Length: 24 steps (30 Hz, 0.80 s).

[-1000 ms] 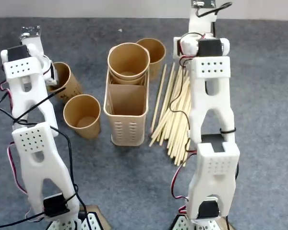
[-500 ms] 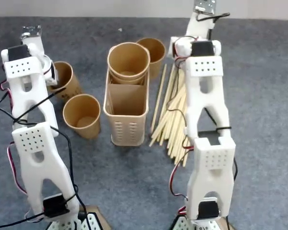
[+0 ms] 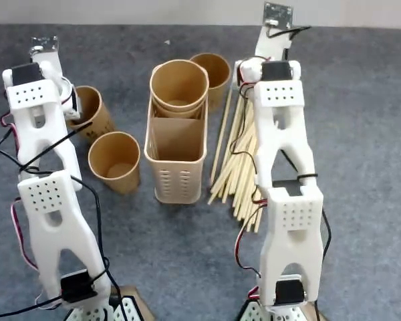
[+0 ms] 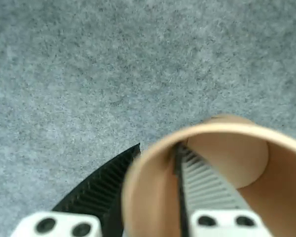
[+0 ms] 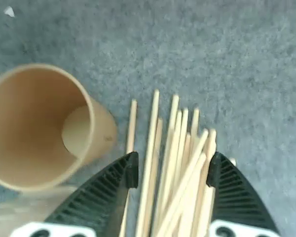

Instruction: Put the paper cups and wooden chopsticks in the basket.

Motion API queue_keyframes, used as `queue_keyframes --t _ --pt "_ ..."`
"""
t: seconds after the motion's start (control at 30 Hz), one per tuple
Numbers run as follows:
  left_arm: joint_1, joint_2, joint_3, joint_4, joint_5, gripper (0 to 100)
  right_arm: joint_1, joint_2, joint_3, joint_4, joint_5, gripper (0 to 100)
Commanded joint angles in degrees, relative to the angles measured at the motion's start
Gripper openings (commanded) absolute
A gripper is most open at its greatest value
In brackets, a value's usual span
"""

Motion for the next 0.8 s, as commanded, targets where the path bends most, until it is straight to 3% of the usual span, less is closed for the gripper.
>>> queue_keyframes --t 0.0,0.2,0.4,0.6,0.77 --pt "0.92 -1.01 -2.59 -0.53 -5.36 0 4.18 -1.54 -4.35 3.47 0.97 23.1" --pt "0.92 -1.10 -12.97 4.48 -6.24 0 10.07 -3.74 -16.48 16.75 7.47 22.2" --pt "0.84 -4.88 -26.77 6.68 -6.15 0 10.24 -5.32 -30.55 30.46 13.63 1.3" --pt "2.15 -24.13 -25.80 6.77 -6.07 0 14.29 -6.90 -26.33 30.37 14.51 0.5" --pt "11.74 -46.11 -7.78 6.68 -5.89 0 10.77 -19.12 -13.32 30.46 18.64 0.4"
